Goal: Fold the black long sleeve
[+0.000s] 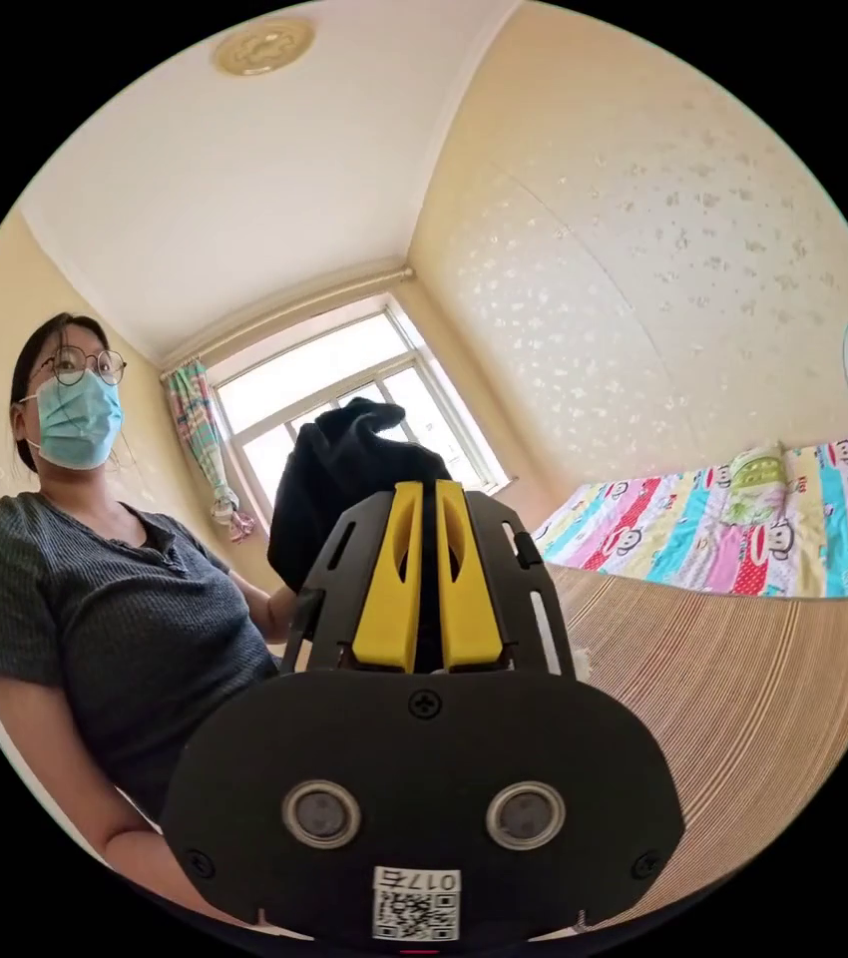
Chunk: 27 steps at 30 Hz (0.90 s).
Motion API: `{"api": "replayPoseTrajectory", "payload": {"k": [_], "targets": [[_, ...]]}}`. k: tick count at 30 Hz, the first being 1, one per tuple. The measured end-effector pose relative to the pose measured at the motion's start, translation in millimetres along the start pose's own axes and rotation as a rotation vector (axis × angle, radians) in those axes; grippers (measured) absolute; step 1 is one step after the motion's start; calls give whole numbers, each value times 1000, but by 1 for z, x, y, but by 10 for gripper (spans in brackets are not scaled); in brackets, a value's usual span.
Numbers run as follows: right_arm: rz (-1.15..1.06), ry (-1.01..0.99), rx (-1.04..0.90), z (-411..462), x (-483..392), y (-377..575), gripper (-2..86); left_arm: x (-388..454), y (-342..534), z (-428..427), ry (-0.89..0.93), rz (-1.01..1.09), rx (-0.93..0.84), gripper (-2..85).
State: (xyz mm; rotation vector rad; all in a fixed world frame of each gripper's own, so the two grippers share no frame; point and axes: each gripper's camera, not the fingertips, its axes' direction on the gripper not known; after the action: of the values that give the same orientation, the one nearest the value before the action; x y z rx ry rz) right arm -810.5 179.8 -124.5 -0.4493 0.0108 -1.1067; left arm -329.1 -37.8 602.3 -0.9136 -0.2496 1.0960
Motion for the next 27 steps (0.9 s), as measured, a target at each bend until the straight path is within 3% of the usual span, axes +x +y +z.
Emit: {"api": "replayPoseTrajectory", "payload": {"k": [3,7,9,12,18,20,22,25,27], "targets": [[-36,93,26,-31,-18,-12,25,-6,11,-19,-398,-106,-131,26],[-77,179,-46,-38,-42,3,24,-23,61,-9,-722,-233,-357,10],[-34,134,-12,-46,-46,15,24,-28,89,2,-761,-250,-406,6],[-41,-13,138,-73,-55,27,24,-21,118,14,-610,-185,-305,4],[-382,-54,205,-94,-121,-31,23,17,61,72,-556,132,-298,11],[-375,97,174,-87,-127,-69,23,14,32,83,-625,146,-322,13],[-300,258,112,-73,-112,-94,23,-13,0,85,-835,71,-372,17],[-84,446,-25,-37,-42,-121,25,-82,-19,64,-1136,-59,-449,23],[60,540,-137,-5,26,-128,28,-144,-22,30,-1223,-167,-459,29]]}}
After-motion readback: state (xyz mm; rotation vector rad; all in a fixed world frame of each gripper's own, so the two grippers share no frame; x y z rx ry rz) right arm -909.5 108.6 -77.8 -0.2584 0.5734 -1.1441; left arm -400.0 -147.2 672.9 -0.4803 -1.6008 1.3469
